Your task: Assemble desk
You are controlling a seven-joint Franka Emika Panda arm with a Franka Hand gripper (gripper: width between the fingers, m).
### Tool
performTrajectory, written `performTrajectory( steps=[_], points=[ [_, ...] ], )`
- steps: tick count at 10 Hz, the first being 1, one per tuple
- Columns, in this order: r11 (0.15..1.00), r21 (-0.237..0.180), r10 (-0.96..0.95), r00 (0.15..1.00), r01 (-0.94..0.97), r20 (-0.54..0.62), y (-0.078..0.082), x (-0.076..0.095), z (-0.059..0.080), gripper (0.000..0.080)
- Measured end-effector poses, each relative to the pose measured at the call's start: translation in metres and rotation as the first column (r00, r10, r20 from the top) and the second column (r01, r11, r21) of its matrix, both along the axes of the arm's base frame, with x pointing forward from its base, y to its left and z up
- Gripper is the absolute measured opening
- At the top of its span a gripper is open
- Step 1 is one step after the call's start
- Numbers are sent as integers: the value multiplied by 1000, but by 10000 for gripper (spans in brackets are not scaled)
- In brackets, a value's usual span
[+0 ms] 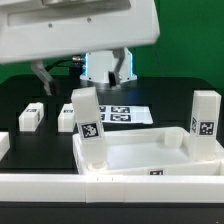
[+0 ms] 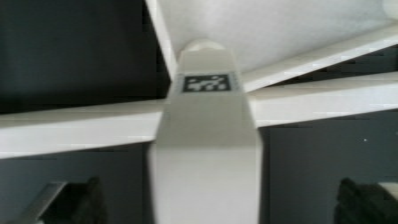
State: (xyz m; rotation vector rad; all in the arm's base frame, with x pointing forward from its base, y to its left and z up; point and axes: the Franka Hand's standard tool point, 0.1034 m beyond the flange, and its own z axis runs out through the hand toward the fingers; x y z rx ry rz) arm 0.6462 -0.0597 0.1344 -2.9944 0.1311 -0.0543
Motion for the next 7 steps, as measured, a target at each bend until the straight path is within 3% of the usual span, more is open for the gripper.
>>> performTrajectory(
  steps=[2,5,6,7],
  points=[
    [1000,-23,0,1000,1,19,-2,-2,-14,649],
    [999,-22,-31,999,31,14,-2,-3,-16,640],
    [999,-22,-31,999,31,14,-2,-3,-16,452],
    [997,-18,-75,997,76,9,-2,-3,-16,452]
  ],
)
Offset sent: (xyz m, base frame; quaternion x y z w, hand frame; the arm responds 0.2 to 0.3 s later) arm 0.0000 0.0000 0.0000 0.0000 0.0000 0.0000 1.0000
